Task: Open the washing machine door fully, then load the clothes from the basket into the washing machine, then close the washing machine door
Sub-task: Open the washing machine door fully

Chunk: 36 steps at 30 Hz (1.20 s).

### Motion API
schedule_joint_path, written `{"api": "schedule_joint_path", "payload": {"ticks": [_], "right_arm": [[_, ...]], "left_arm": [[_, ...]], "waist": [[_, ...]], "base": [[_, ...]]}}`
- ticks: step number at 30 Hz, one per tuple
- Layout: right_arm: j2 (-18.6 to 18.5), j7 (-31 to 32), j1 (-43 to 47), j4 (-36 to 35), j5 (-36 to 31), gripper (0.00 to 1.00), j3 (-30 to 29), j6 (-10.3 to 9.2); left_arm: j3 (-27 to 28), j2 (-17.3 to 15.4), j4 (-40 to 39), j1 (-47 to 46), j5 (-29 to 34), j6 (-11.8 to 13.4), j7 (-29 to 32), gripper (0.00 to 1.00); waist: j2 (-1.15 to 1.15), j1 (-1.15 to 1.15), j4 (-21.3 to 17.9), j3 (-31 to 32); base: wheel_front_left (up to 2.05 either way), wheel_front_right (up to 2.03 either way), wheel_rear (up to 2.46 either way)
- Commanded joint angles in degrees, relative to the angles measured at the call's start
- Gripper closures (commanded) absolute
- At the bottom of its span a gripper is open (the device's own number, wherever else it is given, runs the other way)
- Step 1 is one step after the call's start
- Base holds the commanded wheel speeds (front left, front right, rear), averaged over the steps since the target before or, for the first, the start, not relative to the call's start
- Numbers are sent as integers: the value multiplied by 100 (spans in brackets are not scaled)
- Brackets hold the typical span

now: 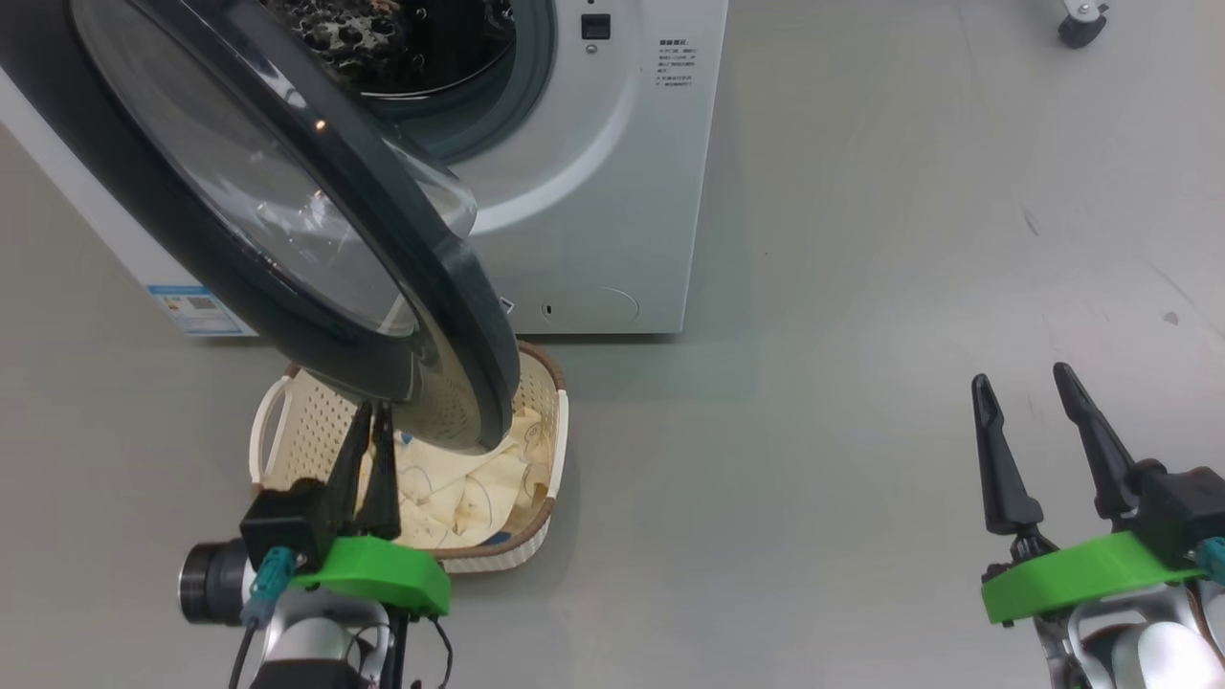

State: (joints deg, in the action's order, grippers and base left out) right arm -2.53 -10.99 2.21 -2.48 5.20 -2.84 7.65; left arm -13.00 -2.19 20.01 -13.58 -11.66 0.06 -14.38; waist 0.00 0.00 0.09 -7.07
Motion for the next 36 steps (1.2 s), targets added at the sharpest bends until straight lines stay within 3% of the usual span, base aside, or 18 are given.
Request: {"api": "schedule_joint_path", "payload": {"ticks": [1,12,20,25,29,36], "right_arm": [[-35,13,-77,-221,35,0,134,-16],[-35,0,-103,-177,120,0,119,-16],[-35,-37,-107,-146,176,0,94,-16],[-35,-39,-103,-139,186,0,100,-16],[-35,-48,-134,-133,228,0,119,-16],[-35,-60,-140,-48,303,0,240,-16]], "left_arm": [[218,-75,-137,-253,-35,50,-62,100],[692,-263,-597,-869,-9,370,-62,100],[845,-432,-1808,-1458,206,711,26,100],[583,-402,-2630,-1680,377,736,304,100],[38,-272,-3197,-1813,408,625,676,100],[-1113,-92,-2968,-1791,-132,505,1106,100]], "waist": [[0,0,-3,4],[0,0,76,8],[0,0,117,24],[0,0,107,20],[0,0,70,17],[0,0,-49,15]], "base": [[0,0,0],[0,0,0],[0,0,0],[0,0,0],[0,0,0],[0,0,0]]}}
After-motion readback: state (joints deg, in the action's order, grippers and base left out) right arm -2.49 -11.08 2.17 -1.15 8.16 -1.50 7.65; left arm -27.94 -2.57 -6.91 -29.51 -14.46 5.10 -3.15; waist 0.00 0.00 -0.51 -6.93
